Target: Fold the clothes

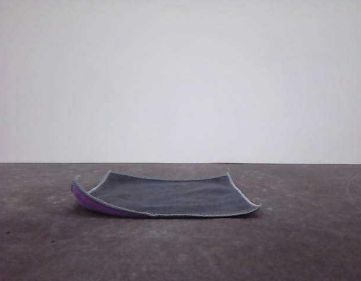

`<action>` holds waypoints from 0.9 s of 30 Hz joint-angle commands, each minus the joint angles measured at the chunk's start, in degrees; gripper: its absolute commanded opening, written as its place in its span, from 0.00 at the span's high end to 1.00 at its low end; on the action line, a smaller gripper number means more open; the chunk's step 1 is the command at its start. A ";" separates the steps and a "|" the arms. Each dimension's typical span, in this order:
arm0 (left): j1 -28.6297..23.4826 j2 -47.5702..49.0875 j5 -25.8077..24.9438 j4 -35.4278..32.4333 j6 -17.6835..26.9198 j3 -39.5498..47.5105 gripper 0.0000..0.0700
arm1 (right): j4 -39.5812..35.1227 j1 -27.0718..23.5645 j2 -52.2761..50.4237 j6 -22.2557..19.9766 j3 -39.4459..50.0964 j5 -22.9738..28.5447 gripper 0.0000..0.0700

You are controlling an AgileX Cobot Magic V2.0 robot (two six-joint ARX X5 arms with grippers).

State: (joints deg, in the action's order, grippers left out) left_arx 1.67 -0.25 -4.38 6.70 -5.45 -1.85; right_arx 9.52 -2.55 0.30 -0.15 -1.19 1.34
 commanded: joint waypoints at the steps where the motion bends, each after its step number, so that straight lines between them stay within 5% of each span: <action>1: 0.00 0.09 0.11 -0.55 -0.01 1.16 1.00 | -0.89 0.04 -0.09 1.41 0.33 -0.63 0.99; 18: 0.00 0.07 -2.05 -2.70 -3.12 1.13 1.00 | -0.48 0.04 -0.09 7.03 0.33 -4.37 0.99; 27: 0.09 -2.60 1.04 2.20 -5.39 -5.34 1.00 | -1.86 0.11 1.07 14.95 -4.87 -4.88 0.99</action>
State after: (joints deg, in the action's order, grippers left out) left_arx 1.67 -2.78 -3.82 10.41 -9.19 -5.50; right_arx 9.22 -2.52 1.09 12.59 -4.17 -3.26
